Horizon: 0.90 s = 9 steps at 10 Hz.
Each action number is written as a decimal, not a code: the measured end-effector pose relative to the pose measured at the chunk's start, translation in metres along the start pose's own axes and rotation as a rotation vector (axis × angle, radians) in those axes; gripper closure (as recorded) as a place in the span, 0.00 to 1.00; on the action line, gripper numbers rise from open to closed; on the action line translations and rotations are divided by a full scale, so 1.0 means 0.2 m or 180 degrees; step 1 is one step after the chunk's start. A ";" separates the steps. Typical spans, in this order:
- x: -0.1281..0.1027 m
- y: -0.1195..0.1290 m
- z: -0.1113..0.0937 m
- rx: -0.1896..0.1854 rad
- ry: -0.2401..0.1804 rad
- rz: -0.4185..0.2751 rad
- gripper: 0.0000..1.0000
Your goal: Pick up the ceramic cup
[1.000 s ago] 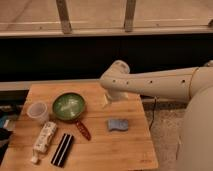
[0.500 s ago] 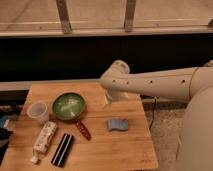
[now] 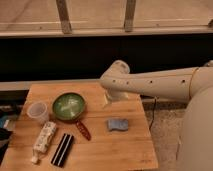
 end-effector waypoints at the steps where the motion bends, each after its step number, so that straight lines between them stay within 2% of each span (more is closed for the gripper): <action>1: 0.00 0.00 0.00 0.0000 0.0000 0.0000 0.20; 7: 0.00 0.00 0.00 0.0005 -0.0007 -0.0007 0.20; 9: -0.04 0.02 -0.01 0.0078 -0.0038 -0.0052 0.20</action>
